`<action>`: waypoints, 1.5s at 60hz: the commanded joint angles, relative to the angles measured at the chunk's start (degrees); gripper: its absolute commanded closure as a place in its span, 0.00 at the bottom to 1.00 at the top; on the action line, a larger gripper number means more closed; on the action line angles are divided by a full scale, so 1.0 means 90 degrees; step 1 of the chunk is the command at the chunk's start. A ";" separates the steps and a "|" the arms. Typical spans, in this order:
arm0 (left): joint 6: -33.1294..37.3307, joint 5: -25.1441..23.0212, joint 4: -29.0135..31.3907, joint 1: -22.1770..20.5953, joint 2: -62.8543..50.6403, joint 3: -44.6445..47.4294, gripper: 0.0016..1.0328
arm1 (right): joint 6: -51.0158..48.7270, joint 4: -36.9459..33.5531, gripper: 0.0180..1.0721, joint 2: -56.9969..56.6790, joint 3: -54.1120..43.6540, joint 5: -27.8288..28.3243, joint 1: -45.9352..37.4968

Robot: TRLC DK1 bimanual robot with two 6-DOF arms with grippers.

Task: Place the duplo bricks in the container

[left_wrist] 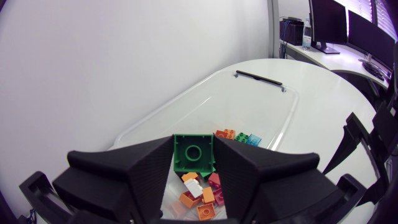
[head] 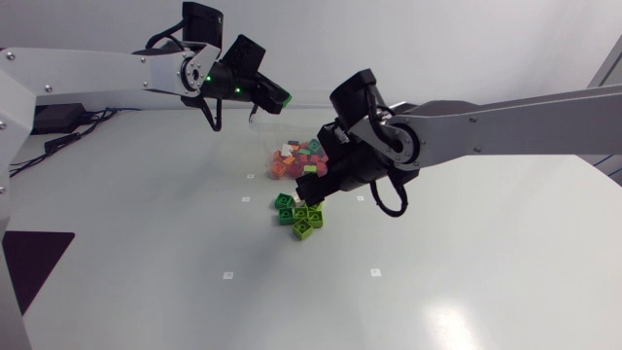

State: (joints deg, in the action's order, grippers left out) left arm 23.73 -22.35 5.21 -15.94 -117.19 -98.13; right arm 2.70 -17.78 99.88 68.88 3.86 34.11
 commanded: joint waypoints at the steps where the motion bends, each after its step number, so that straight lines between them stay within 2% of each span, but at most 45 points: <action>1: -0.0185 0.0032 -0.0071 -0.0074 -0.0143 -0.0201 0.32 | -0.0007 -0.0026 0.10 0.0368 -0.0115 0.0001 0.0029; 5: -0.0175 0.0052 -0.0071 -0.0084 -0.0075 -0.0103 0.19 | 0.0188 -0.0153 0.10 0.0573 0.0061 -0.0048 -0.0030; 13: -0.0136 0.0052 -0.0267 -0.0035 0.0267 0.0307 0.08 | 0.0423 -0.0436 0.10 0.0983 0.0491 -0.0136 -0.0176; 33: 0.0118 0.0042 -0.0970 0.0209 0.1829 0.2212 0.07 | 0.0755 -0.0935 0.11 0.1784 0.1243 -0.0311 -0.0206; 55: 0.1260 -0.0017 -0.1175 0.0414 0.3128 0.4243 0.07 | 0.0852 -0.1345 0.11 0.2116 0.1487 -0.0321 -0.0128; 73: 0.1807 -0.0241 -0.0892 0.0424 0.3441 0.4946 0.07 | 0.0882 -0.1530 0.11 0.2321 0.1487 -0.0565 -0.0118; 87: 0.2159 -0.0320 -0.0560 0.0336 0.3499 0.5102 0.07 | 0.0833 -0.1599 0.11 0.1881 0.1184 -0.0575 -0.0401; 90: 0.2198 -0.0320 -0.0530 0.0317 0.3499 0.5122 0.07 | 0.0823 -0.1618 0.15 0.1784 0.1165 -0.0585 -0.0430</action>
State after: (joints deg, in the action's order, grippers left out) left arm 41.32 -24.62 -0.03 -12.56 -86.91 -53.95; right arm 9.23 -31.40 118.41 80.95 -0.75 31.22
